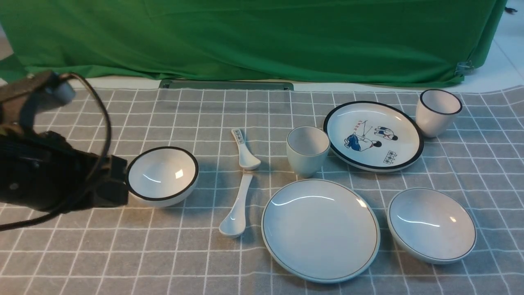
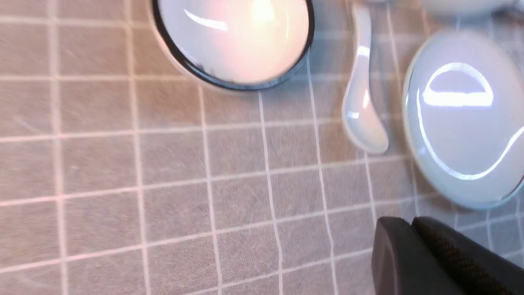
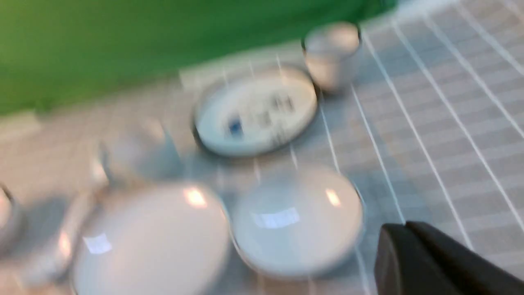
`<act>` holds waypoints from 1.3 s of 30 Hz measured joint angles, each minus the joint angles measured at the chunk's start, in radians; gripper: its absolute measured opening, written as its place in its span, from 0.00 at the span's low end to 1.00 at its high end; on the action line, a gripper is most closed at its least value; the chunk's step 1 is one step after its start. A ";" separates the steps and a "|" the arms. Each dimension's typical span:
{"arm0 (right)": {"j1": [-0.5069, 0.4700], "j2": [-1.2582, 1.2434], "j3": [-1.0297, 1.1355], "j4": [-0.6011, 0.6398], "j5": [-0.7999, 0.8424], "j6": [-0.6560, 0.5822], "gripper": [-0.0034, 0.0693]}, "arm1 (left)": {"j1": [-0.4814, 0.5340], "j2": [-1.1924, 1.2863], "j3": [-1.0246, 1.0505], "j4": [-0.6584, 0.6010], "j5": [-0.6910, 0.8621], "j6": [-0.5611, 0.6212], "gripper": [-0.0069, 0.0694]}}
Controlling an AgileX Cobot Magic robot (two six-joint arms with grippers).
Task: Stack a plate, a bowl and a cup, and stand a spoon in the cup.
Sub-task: Use the right arm to grab a blue rice bowl
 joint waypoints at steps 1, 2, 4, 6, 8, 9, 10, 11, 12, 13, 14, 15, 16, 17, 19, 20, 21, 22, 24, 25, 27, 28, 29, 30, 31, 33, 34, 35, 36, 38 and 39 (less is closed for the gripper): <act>0.008 0.077 -0.054 -0.015 0.081 -0.024 0.08 | -0.022 0.020 0.000 0.006 -0.004 0.001 0.11; 0.009 0.093 -0.074 -0.018 0.111 -0.029 0.08 | -0.031 0.027 0.000 0.009 -0.004 0.003 0.11; 0.014 0.279 -0.171 -0.056 0.242 -0.092 0.08 | -0.090 0.055 0.000 0.030 -0.007 0.005 0.11; 0.014 0.423 -0.234 -0.072 0.293 -0.138 0.07 | -0.144 0.062 0.000 0.046 -0.007 0.002 0.11; 0.015 0.559 -0.291 -0.077 0.309 -0.166 0.07 | -0.180 0.062 0.000 0.061 -0.006 -0.009 0.11; 0.015 0.629 -0.318 -0.078 0.314 -0.178 0.07 | -0.196 0.061 0.000 0.074 -0.003 -0.019 0.11; 0.015 0.643 -0.323 -0.078 0.314 -0.178 0.07 | -0.199 0.060 0.000 0.076 -0.003 -0.021 0.11; 0.012 0.743 -0.364 -0.078 0.315 -0.187 0.07 | -0.213 0.057 0.000 0.085 0.007 -0.031 0.11; 0.008 0.813 -0.393 -0.073 0.317 -0.188 0.07 | -0.217 0.051 0.000 0.087 0.014 -0.034 0.11; 0.000 0.908 -0.430 -0.065 0.316 -0.189 0.08 | -0.221 0.044 0.000 0.091 0.020 -0.036 0.11; -0.007 0.960 -0.462 -0.059 0.316 -0.189 0.09 | -0.224 0.035 0.000 0.096 0.025 -0.037 0.11; -0.016 1.023 -0.494 -0.049 0.317 -0.189 0.13 | -0.223 0.024 0.000 0.102 0.028 -0.038 0.11; -0.017 1.035 -0.494 -0.047 0.317 -0.189 0.13 | -0.223 0.022 0.000 0.104 0.028 -0.038 0.11; -0.027 1.125 -0.545 -0.032 0.317 -0.189 0.22 | -0.223 0.002 0.000 0.123 0.033 -0.043 0.11; -0.030 1.219 -0.604 -0.021 0.317 -0.189 0.41 | -0.223 -0.026 0.000 0.146 0.043 -0.061 0.11; -0.030 1.227 -0.609 -0.021 0.317 -0.189 0.44 | -0.223 -0.028 0.000 0.146 0.043 -0.061 0.11; -0.030 1.281 -0.639 -0.017 0.316 -0.191 0.57 | -0.223 -0.050 0.000 0.170 0.051 -0.077 0.11; -0.030 1.316 -0.653 -0.008 0.310 -0.196 0.67 | -0.223 -0.068 0.000 0.186 0.053 -0.087 0.11; -0.030 1.361 -0.660 0.013 0.293 -0.215 0.74 | -0.223 -0.095 0.000 0.200 0.057 -0.095 0.11; -0.030 1.384 -0.660 0.021 0.286 -0.217 0.75 | -0.223 -0.107 0.000 0.203 0.059 -0.101 0.11; -0.031 1.428 -0.660 0.037 0.265 -0.222 0.75 | -0.223 -0.122 0.000 0.207 0.060 -0.104 0.11; -0.031 1.451 -0.660 0.043 0.252 -0.225 0.73 | -0.223 -0.126 0.000 0.207 0.060 -0.105 0.11; -0.031 1.461 -0.660 0.047 0.244 -0.225 0.72 | -0.223 -0.128 0.000 0.207 0.060 -0.105 0.11; -0.031 1.474 -0.660 0.049 0.237 -0.230 0.70 | -0.223 -0.129 0.000 0.207 0.060 -0.105 0.11; -0.031 1.487 -0.660 0.053 0.228 -0.240 0.66 | -0.223 -0.129 0.000 0.208 0.063 -0.105 0.11; -0.031 1.500 -0.660 0.058 0.222 -0.264 0.46 | -0.223 -0.129 0.000 0.208 0.063 -0.105 0.11; -0.031 1.500 -0.660 0.058 0.221 -0.271 0.38 | -0.223 -0.129 0.000 0.208 0.063 -0.105 0.11; -0.032 1.499 -0.663 0.060 0.229 -0.276 0.30 | -0.223 -0.129 0.000 0.208 0.063 -0.105 0.11; -0.034 1.486 -0.668 0.069 0.244 -0.284 0.26 | -0.223 -0.129 0.000 0.209 0.063 -0.105 0.11; -0.036 1.466 -0.673 0.080 0.247 -0.289 0.22 | -0.223 -0.129 0.000 0.209 0.064 -0.105 0.11; -0.036 1.436 -0.679 0.089 0.247 -0.288 0.17 | -0.223 -0.129 0.000 0.210 0.065 -0.105 0.11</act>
